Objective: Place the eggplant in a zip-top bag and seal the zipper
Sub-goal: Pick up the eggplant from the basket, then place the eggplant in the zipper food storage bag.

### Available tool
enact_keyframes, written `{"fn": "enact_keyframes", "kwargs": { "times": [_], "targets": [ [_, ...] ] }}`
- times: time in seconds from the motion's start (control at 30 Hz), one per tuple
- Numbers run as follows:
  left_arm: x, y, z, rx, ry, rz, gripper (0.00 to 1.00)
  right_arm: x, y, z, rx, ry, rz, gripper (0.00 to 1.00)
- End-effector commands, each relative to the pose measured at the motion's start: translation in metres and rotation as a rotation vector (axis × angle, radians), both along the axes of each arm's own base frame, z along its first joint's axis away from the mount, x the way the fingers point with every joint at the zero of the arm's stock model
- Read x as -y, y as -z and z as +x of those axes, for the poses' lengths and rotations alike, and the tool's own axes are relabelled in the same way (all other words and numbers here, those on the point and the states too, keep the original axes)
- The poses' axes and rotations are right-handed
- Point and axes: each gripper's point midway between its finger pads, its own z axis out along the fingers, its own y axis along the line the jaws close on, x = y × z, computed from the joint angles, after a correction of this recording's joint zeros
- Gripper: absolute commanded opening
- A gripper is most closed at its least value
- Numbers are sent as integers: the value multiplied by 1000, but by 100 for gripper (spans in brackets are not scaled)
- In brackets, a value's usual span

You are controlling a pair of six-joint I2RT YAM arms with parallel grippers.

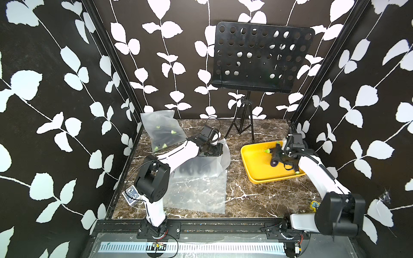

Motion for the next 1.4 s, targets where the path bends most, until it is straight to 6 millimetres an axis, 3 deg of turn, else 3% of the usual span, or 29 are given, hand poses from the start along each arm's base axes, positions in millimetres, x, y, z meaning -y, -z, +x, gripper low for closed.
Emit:
{"fn": "enact_keyframes", "kwargs": {
  "times": [0.0,0.1,0.2,0.4,0.6,0.87,1.37],
  "targets": [
    [9,-14,6,-1,2,-52,0,-72,-39,21,180,-115,120,32],
    [11,-19,6,0,4,-60,0,-131,-66,30,300,-196,225,31],
    [13,-27,7,11,-4,-73,0,-174,-74,35,359,-239,278,31],
    [16,-42,8,24,-16,-111,0,-221,-57,43,376,-263,304,30],
    [8,-49,11,60,-43,-91,0,-238,-34,28,332,-285,317,29],
    [10,-50,15,61,-52,-98,0,-237,-13,4,293,-268,317,29],
    [14,-51,14,78,-14,-57,0,-244,6,-23,204,-334,317,29]
  ]
}}
